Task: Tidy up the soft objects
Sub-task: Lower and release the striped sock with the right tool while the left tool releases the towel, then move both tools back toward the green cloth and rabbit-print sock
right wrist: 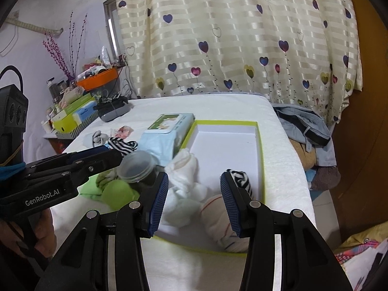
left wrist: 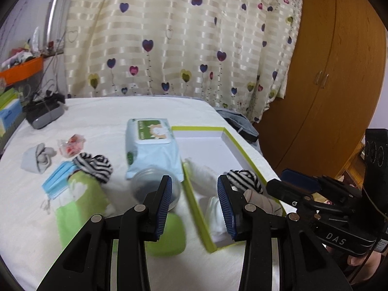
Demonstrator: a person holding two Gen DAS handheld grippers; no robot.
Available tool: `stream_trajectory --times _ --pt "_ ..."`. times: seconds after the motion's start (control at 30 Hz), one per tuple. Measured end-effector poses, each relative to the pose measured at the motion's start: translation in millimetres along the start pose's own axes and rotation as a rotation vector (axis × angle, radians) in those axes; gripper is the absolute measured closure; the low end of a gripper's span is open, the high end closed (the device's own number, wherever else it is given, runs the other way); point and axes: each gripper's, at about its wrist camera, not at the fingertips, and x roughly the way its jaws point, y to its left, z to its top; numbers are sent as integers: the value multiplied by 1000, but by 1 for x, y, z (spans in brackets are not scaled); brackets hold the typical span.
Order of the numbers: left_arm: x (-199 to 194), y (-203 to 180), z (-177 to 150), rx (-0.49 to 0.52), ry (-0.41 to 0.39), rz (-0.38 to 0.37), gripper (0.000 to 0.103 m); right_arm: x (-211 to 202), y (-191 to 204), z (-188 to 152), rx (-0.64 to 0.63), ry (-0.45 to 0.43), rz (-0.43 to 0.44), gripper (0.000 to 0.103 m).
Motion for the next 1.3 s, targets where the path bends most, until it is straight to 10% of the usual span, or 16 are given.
stream_trajectory --times 1.3 --pt "-57 110 -42 -162 -22 139 65 -2 97 -16 -137 21 89 56"
